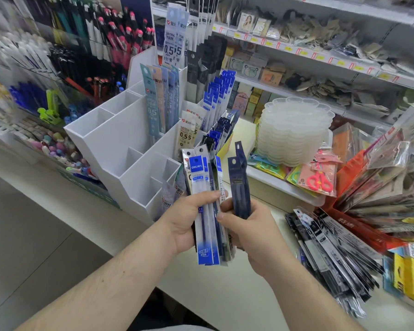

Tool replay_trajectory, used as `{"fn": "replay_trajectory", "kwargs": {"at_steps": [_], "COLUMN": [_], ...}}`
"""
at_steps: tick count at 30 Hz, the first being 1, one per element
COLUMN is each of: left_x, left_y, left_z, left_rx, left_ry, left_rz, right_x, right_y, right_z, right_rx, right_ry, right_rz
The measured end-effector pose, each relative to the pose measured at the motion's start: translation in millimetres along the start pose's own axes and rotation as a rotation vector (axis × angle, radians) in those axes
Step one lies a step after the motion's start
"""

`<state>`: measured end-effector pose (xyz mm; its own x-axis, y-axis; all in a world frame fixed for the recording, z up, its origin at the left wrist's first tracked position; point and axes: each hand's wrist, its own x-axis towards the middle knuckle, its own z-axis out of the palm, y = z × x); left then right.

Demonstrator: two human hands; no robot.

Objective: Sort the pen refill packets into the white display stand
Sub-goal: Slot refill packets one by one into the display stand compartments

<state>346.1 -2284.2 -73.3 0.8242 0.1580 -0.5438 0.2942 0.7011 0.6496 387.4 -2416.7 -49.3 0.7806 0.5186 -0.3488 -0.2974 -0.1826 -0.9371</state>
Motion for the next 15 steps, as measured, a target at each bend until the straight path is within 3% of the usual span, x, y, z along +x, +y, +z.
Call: {"fn": "replay_trajectory", "kwargs": {"at_steps": [8, 15], "left_x": [-3, -2], "left_y": [1, 2], "left_z": [-3, -18], "left_rx": [-0.024, 0.033], "left_ry": [-0.055, -0.083], "left_rz": [-0.007, -0.083], "right_x": [1, 3], "right_y": [2, 1], "right_z": [2, 2], "right_rx": [-0.015, 0.193], "right_ry": [-0.107, -0.116], "right_rz": [0.077, 0.219]}}
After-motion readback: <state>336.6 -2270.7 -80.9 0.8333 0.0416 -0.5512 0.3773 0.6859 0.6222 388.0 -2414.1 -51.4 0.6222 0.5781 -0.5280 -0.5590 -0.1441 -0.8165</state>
